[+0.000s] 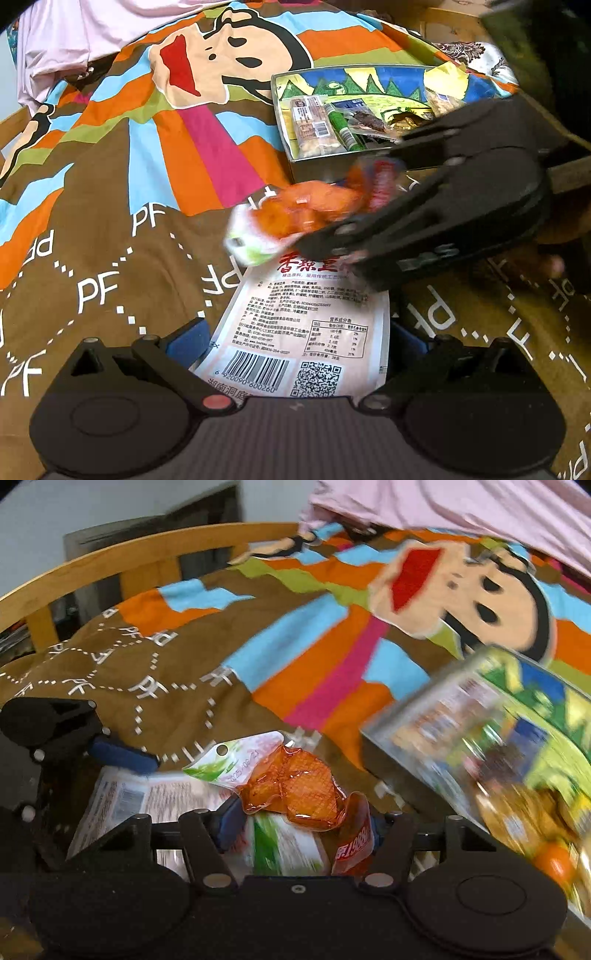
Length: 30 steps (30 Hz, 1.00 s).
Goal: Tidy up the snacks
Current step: 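Grasp the white bean packet with the left tool while the right tool grasps the orange packet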
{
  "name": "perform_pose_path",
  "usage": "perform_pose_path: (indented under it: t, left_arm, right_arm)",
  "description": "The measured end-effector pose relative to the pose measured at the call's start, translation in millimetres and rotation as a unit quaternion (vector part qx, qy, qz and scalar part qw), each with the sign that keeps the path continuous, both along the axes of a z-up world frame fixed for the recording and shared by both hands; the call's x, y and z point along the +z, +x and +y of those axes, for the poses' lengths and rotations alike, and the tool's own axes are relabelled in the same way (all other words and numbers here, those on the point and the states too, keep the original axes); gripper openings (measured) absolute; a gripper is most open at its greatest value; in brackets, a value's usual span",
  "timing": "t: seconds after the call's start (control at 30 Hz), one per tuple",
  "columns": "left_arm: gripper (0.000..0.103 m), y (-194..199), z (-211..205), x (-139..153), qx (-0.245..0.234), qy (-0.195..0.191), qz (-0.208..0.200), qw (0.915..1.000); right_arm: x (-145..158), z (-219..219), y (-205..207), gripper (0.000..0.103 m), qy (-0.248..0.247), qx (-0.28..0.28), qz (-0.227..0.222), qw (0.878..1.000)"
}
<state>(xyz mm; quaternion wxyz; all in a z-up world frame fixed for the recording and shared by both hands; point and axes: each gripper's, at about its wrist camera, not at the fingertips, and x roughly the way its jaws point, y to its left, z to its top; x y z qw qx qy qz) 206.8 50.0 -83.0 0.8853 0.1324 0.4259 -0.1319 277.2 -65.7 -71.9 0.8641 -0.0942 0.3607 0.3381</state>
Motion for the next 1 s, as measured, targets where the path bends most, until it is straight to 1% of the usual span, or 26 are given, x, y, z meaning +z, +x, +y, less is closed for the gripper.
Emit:
perform_pose_path:
  t: [0.1,0.23,0.33,0.4,0.47,0.5,0.57,0.6,0.67,0.73,0.8,0.87,0.93,1.0]
  left_arm:
    - [0.102,-1,0,1,-0.003,0.0,0.001,1.0]
    - [0.102,-5,-2,3,-0.01,-0.006,0.01,0.9999]
    - [0.102,-8,-5,6,-0.019,-0.025,0.028,0.9991]
    - [0.102,-11,-8,8,-0.021,-0.028,0.032,0.9989]
    - [0.102,-14,-11,8,-0.022,-0.025,0.033,0.9989]
    - [0.102,-14,-13,9,-0.022,-0.02,0.032,0.9991]
    - [0.102,-13,-14,10,-0.023,-0.015,0.031,0.9992]
    - [0.102,-13,-14,9,-0.02,-0.017,0.031,0.9992]
    - [0.102,-10,-12,8,-0.015,-0.021,0.034,0.9991]
    - [0.102,-8,-12,8,-0.014,-0.021,0.031,0.9992]
    - [0.102,-6,-11,7,-0.013,-0.022,0.031,0.9992]
    - [0.102,-4,-9,7,-0.011,-0.028,0.032,0.999]
    - [0.102,-2,-5,6,-0.01,-0.04,0.034,0.9986]
    - [0.103,2,-3,5,-0.008,-0.046,0.035,0.9983]
  right_arm:
    - [4,-22,-13,0.064,-0.007,-0.034,0.024,0.999]
    - [13,-43,-38,0.064,-0.043,-0.069,0.032,0.996]
    - [16,-59,-58,0.064,-0.081,-0.099,0.05,0.991]
    - [16,-69,-73,0.066,-0.092,-0.112,0.062,0.988]
    - [15,-78,-85,0.072,-0.091,-0.117,0.073,0.986]
    - [15,-80,-91,0.073,-0.09,-0.117,0.076,0.986]
    - [14,-78,-98,0.076,-0.095,-0.105,0.07,0.987]
    - [14,-75,-100,0.078,-0.104,-0.093,0.059,0.989]
    - [13,-67,-101,0.087,-0.121,-0.07,0.033,0.99]
    - [11,-58,-98,0.092,-0.139,-0.032,0.023,0.99]
    - [9,-51,-91,0.093,-0.155,0.003,0.031,0.987]
    - [6,-52,-85,0.098,-0.162,0.025,0.045,0.985]
    - [3,-58,-77,0.099,-0.156,0.041,0.065,0.985]
    - [-1,-64,-72,0.1,-0.148,0.043,0.085,0.984]
